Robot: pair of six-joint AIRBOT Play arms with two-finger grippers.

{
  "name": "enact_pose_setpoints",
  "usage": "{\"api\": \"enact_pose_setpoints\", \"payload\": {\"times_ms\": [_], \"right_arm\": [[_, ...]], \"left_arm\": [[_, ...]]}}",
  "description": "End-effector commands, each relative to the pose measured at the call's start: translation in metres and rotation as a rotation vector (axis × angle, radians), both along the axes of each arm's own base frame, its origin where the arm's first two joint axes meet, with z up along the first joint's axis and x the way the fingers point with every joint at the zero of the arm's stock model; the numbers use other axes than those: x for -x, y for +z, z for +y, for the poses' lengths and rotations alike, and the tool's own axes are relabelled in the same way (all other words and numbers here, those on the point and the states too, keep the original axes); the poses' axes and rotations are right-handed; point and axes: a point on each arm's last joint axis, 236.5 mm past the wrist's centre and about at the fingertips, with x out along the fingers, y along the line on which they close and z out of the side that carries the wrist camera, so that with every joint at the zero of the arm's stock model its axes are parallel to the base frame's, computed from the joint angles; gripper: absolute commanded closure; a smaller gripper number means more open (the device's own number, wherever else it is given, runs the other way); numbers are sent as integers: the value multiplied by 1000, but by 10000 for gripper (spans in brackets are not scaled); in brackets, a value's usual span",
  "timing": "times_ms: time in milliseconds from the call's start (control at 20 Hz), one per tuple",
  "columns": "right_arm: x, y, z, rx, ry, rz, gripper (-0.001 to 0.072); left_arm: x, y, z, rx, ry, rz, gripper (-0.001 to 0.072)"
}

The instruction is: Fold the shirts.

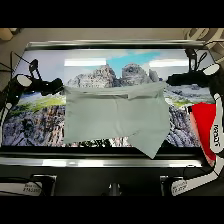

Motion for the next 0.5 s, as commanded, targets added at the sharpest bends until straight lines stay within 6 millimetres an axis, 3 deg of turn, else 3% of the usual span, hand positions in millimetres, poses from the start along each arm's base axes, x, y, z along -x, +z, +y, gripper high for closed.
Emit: {"api": "enact_pose_setpoints", "payload": {"times_ms": [0,50,100,150,200,300,350,450], "right_arm": [[-20,-3,-3,38,-30,-70,541],[-18,-4,-6,50,-24,-63,254],[-12,-2,-9,65,-6,-47,64],[0,1,-16,90,25,-16,85],[18,2,-27,113,48,37,86],[77,-9,-47,140,120,238,158],[109,-20,-55,141,155,362,269],[165,-39,-62,128,191,562,284]], "left_arm": [[-19,3,7,-9,33,-73,617],[-14,1,6,-8,23,-51,363],[-3,-3,8,1,6,3,77],[19,-9,14,2,-32,106,36],[49,-16,24,-4,-75,238,40],[115,-29,45,-38,-169,483,110],[143,-35,53,-64,-204,565,110],[191,-53,57,-79,-207,663,110]]}}
